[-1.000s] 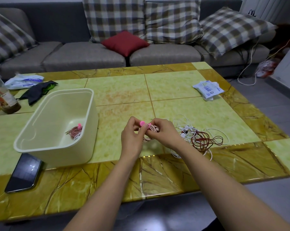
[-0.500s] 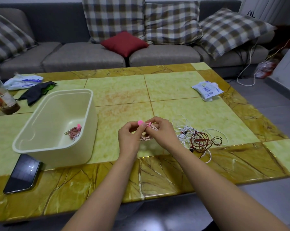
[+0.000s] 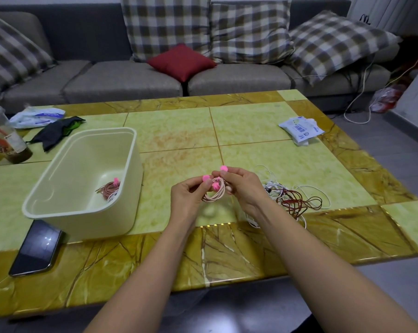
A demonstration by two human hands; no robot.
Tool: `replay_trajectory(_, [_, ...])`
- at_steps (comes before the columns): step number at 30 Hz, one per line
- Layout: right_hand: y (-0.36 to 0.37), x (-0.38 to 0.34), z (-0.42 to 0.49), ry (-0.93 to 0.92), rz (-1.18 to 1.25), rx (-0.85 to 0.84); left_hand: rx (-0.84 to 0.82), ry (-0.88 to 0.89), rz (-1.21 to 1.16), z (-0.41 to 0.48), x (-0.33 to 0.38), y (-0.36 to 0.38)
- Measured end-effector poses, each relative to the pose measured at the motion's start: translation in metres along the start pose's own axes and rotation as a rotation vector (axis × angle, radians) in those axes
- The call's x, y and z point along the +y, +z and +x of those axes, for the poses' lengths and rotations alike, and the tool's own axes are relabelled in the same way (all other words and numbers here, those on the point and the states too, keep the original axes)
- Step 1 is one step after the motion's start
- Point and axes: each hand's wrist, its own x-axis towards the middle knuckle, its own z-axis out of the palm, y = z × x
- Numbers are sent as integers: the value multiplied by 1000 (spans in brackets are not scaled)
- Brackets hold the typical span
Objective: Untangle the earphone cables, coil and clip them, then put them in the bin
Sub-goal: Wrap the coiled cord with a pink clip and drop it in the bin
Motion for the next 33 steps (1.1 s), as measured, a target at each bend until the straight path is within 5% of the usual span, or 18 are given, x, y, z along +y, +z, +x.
replay_trajectory(10, [-8,-1,-3,-156,-264,-176,-15,69,79,0,-5,-2])
replay_trajectory(23, [-7,-2,-3,-211,-299,-155,-55,113,159,0,-8,-4])
replay_trajectory(28, [-6,3,-1,-207,-227,-17,-26,102,68,-1,-5,0])
replay_trajectory(33, [-8,0,-4,-221,-303,-126,-24,137,99,-2,-5,-1])
